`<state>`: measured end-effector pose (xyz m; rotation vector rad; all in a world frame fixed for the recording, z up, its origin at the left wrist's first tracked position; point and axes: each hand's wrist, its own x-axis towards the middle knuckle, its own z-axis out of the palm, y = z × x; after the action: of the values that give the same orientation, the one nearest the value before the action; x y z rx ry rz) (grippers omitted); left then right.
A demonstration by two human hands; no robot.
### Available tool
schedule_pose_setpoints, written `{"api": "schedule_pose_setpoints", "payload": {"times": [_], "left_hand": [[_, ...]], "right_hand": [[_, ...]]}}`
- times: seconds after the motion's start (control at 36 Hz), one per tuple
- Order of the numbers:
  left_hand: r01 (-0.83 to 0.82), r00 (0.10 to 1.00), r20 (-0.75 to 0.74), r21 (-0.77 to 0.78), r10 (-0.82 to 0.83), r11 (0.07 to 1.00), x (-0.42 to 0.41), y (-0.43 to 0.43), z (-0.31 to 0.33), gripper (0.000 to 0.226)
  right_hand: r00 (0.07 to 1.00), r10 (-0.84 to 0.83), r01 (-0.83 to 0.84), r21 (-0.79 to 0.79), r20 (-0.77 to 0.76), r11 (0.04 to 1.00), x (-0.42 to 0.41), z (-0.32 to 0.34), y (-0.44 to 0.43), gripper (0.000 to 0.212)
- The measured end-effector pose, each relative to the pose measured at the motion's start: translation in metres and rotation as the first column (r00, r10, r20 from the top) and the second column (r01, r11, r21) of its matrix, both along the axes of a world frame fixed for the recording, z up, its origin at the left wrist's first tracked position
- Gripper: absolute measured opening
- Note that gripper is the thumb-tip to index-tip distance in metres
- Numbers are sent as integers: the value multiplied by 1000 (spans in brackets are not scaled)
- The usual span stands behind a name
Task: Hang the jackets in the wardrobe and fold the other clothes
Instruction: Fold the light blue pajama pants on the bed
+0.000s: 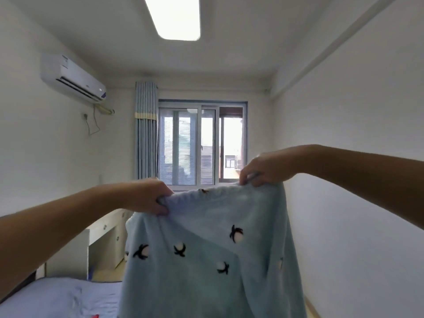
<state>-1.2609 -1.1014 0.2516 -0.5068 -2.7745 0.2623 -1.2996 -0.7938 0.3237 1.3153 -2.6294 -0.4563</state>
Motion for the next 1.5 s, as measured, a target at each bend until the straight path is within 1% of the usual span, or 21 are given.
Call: {"api": "schedule_pose_setpoints", "payload": {"times": [0.11, 0.19, 0.31, 0.42, 0.47, 0.53, 0.61, 0.67, 0.75, 0.86, 0.97, 1.0, 1.06, 1.11, 1.19, 1.25, 1.31, 1.36, 1.39, 1.44, 1.5], "left_hand": [[13, 990, -141, 49, -6, 999, -4, -20, 15, 36], [-23, 978, -204, 86, 41, 996, -5, -31, 23, 37], [-58, 982, -179, 22, 61, 998, -6, -41, 22, 38], [-190, 971, -168, -96, 172, 977, 1, -59, 24, 31], [-279, 955, -139, -127, 262, 952, 4, -74, 27, 27], [-392, 916, -154, -135, 371, 910, 10, -90, 30, 36], [-472, 874, -170, -70, 456, 879, 23, -110, 33, 41], [-420, 898, -131, 23, 419, 907, 31, -110, 39, 34], [-285, 956, -15, 196, 293, 938, 35, -85, 42, 25], [-241, 970, 77, 243, 229, 940, 25, -49, 40, 29], [-191, 974, 164, 206, 159, 960, 15, -34, 35, 12], [-177, 974, 176, 180, 146, 967, 13, -33, 34, 13], [-165, 969, 206, 129, 137, 978, 7, -29, 30, 26], [-179, 963, 207, 22, 171, 984, 3, -26, 26, 29], [-248, 955, 116, -194, 274, 949, -6, -25, 27, 21], [-319, 947, -51, -284, 318, 904, -10, -27, 31, 14], [-391, 909, -277, -302, 312, 869, -11, -30, 37, 21], [-420, 854, -438, -266, 279, 867, -12, -35, 41, 38], [-416, 837, -483, -262, 255, 871, -12, -37, 44, 45], [-372, 843, -489, -230, 224, 899, -15, -39, 46, 61], [-266, 878, -430, -70, 211, 962, -16, -41, 48, 63]], "right_hand": [[997, 5, -13, 105, 80, 994, 1, -10, -6, 24], [1000, 20, -19, 147, -6, 989, 0, -4, -7, 21], [981, 12, 1, 70, -193, 998, -11, 18, -1, 18], [945, -4, -8, -34, -328, 999, -27, 29, 3, 28], [929, -31, 12, -55, -368, 998, -33, 32, 7, 28], [918, -73, 49, -72, -391, 996, -38, 36, 14, 27], [908, -168, 137, -106, -384, 985, -46, 37, 33, 28], [911, -198, 154, -145, -362, 977, -52, 33, 42, 29], [907, -229, 176, -176, -353, 969, -58, 27, 44, 30], [879, -302, 235, -214, -369, 948, -69, 27, 50, 28], [864, -361, 296, -227, -350, 928, -77, 22, 58, 27], [865, -366, 304, -223, -343, 926, -78, 20, 60, 27], [865, -363, 303, -215, -346, 928, -80, 16, 64, 25], [870, -324, 271, -188, -371, 944, -82, 11, 68, 23], [862, -185, 191, -36, -471, 981, -78, 3, 73, 18], [827, -88, 165, 90, -555, 982, -77, -2, 77, 16], [793, -96, 212, 124, -602, 969, -78, -7, 81, 30], [760, -121, 237, 98, -638, 967, -80, -10, 85, 40], [755, -145, 244, 69, -639, 967, -80, -11, 86, 42], [801, -215, 220, -59, -559, 974, -81, -9, 89, 42], [865, -264, 184, -219, -427, 958, -82, -6, 93, 39]]}}
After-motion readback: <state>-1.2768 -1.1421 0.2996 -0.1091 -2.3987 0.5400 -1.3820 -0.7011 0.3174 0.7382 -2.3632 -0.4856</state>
